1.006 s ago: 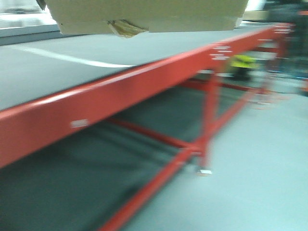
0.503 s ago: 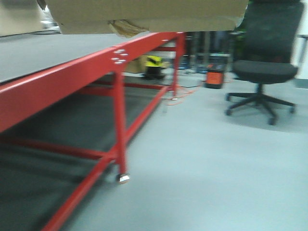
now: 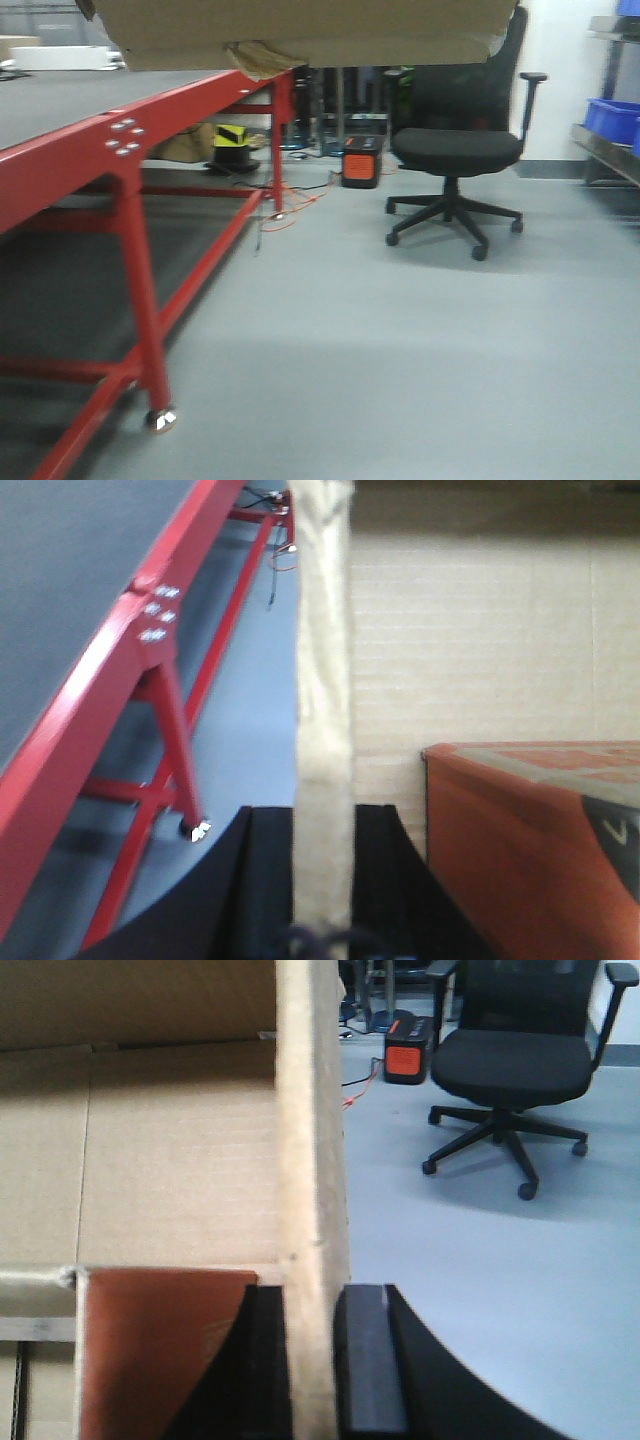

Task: Stack two boxes on right shelf middle
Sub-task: 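Hold the box stack and drive the base away from the table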

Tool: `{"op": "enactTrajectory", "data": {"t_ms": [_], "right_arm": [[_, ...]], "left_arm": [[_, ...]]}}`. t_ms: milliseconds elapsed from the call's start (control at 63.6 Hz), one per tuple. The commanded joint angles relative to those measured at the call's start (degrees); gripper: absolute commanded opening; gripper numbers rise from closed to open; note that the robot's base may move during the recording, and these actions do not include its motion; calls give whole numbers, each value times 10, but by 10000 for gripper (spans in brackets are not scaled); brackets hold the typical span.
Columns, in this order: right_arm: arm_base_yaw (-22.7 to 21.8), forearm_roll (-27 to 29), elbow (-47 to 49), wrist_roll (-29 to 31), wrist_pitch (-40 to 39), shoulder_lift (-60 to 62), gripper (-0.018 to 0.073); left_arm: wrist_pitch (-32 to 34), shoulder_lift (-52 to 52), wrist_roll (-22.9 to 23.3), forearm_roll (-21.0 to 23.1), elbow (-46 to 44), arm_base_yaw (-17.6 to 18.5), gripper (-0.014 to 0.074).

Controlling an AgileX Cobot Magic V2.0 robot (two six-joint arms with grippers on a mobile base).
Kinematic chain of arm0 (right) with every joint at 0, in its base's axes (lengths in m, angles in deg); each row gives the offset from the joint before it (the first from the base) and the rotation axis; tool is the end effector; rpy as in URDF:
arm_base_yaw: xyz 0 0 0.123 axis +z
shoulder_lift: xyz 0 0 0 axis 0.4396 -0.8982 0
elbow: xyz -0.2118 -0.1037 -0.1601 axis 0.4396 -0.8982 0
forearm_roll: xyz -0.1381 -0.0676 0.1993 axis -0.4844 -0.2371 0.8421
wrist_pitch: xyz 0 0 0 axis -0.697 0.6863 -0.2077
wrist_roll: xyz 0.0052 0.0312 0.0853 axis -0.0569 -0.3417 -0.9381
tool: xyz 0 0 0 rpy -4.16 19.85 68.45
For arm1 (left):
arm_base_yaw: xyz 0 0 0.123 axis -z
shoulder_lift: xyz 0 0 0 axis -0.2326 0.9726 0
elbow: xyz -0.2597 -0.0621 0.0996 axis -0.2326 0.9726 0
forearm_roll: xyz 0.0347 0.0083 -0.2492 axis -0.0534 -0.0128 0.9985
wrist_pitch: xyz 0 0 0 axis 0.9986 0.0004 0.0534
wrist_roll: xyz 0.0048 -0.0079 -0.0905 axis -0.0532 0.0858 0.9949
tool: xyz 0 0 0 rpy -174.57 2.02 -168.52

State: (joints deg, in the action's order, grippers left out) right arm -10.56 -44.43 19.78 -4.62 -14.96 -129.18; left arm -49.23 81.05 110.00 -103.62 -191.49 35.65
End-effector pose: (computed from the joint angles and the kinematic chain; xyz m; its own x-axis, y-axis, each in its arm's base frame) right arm 0.3413 0.0761 0.4596 -0.2916 0.1201 -0.9490 -0.0234 0.9909 0.1326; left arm 0.3390 -0.1017 0.4829 -0.4336 -0.0849 -0.8971 -0.0685 0.9958 -0.0612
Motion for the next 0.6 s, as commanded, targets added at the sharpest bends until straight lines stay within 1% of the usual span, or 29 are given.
{"op": "enactTrajectory", "data": {"t_ms": [0, 581], "right_arm": [[-4, -13, 11, -6, -43, 15, -162], [-4, -13, 11, -6, -43, 15, -162]], "left_arm": [[4, -8, 1, -18, -6, -2, -111], [4, -8, 1, -18, -6, -2, -111]]}}
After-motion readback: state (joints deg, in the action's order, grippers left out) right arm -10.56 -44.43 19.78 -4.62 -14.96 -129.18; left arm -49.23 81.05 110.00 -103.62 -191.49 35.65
